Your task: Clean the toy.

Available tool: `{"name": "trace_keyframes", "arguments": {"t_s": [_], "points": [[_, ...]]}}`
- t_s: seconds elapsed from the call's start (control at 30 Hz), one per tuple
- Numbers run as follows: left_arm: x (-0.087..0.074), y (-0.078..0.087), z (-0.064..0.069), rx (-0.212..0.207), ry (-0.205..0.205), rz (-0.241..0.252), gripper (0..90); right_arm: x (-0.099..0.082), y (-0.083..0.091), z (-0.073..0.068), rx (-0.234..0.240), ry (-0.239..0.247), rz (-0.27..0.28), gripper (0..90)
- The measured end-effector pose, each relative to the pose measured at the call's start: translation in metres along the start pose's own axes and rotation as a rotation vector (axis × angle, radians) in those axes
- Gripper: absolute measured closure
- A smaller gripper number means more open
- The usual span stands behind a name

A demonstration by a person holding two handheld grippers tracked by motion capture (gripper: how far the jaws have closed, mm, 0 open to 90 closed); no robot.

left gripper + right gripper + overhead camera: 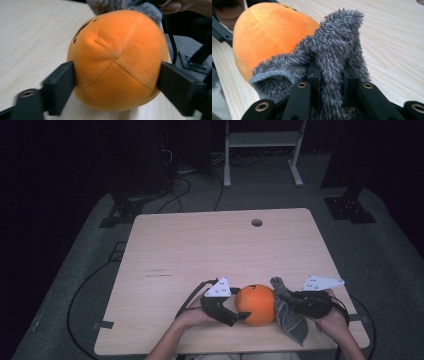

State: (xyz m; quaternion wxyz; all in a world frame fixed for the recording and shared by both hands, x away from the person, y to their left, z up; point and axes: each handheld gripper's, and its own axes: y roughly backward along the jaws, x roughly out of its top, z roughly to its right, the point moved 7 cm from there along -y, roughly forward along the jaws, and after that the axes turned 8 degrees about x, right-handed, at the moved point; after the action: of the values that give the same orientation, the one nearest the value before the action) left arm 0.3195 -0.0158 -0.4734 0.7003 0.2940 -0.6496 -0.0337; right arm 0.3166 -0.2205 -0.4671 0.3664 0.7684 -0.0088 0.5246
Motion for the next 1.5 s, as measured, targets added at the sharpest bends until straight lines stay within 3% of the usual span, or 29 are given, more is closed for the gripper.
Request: {"name": "trace_keyframes", "arguments": {"t_s": [0.17,0.27,0.33,0.4,0.5,0.63,0.73,0.77,0.83,0.93,1.03,1.07,1.1,1.17,1.23,1.27,1.4,1.47,1.5], "points": [[0.023,0.013,0.003,0.043,0.016,0.077,34.4,0.011,0.004,-0.002,-0.042,0.004,0.043,73.8],[0.038,0.029,0.002,0.054,0.033,0.113,35.1,0.02,0.002,-0.005,-0.014,-0.015,0.094,74.0],[0.038,0.031,0.0,0.08,0.019,0.093,35.5,0.021,-0.003,-0.006,-0.011,-0.02,0.095,74.0],[0.032,0.03,-0.005,0.105,0.033,0.064,36.0,0.022,-0.009,-0.005,-0.034,-0.015,0.078,73.9],[0.024,0.025,-0.01,0.123,0.042,0.024,36.3,0.028,-0.004,-0.007,-0.05,-0.005,0.102,74.0],[0.028,0.021,-0.006,0.129,0.062,0.019,36.3,0.047,0.005,-0.038,0.013,0.065,0.155,74.0],[0.028,0.016,0.002,0.142,0.046,0.003,35.3,0.052,-0.006,-0.052,0.009,0.123,0.123,73.5],[0.026,0.015,0.004,0.135,0.032,-0.003,33.4,0.05,-0.009,-0.05,-0.005,0.133,0.105,73.4],[0.025,0.016,0.006,0.083,0.014,0.012,28.9,0.042,-0.012,-0.044,0.01,0.111,0.091,73.3],[0.027,0.021,0.003,0.039,-0.006,0.062,21.6,0.034,-0.006,-0.037,0.009,0.092,0.085,73.2],[0.018,0.013,-0.007,0.122,-0.025,0.012,12.5,0.031,-0.003,-0.034,0.028,0.089,0.09,73.1],[0.014,0.007,-0.009,0.135,-0.017,-0.006,10.1,0.031,-0.004,-0.034,0.039,0.086,0.093,73.1],[0.01,0.001,-0.007,0.104,0.02,-0.003,7.5,0.031,-0.004,-0.034,0.04,0.09,0.09,72.9],[0.01,-0.001,-0.003,0.066,0.006,0.004,11.3,0.032,-0.006,-0.035,0.028,0.101,0.083,72.6],[0.015,0.001,0.001,0.088,-0.02,0.021,21.5,0.032,-0.005,-0.033,0.014,0.097,0.088,72.7],[0.019,0.004,0.003,0.08,-0.013,0.025,25.6,0.033,-0.003,-0.031,0.006,0.095,0.095,72.8],[0.032,0.018,0.013,0.026,-0.04,0.064,29.8,0.037,0.001,-0.026,-0.008,0.071,0.128,73.1],[0.029,0.017,0.013,0.056,-0.071,0.047,31.6,0.033,-0.007,-0.022,-0.027,0.066,0.099,73.1],[0.027,0.014,0.012,0.083,-0.087,0.028,32.4,0.031,-0.013,-0.022,-0.006,0.054,0.091,73.3]]}}
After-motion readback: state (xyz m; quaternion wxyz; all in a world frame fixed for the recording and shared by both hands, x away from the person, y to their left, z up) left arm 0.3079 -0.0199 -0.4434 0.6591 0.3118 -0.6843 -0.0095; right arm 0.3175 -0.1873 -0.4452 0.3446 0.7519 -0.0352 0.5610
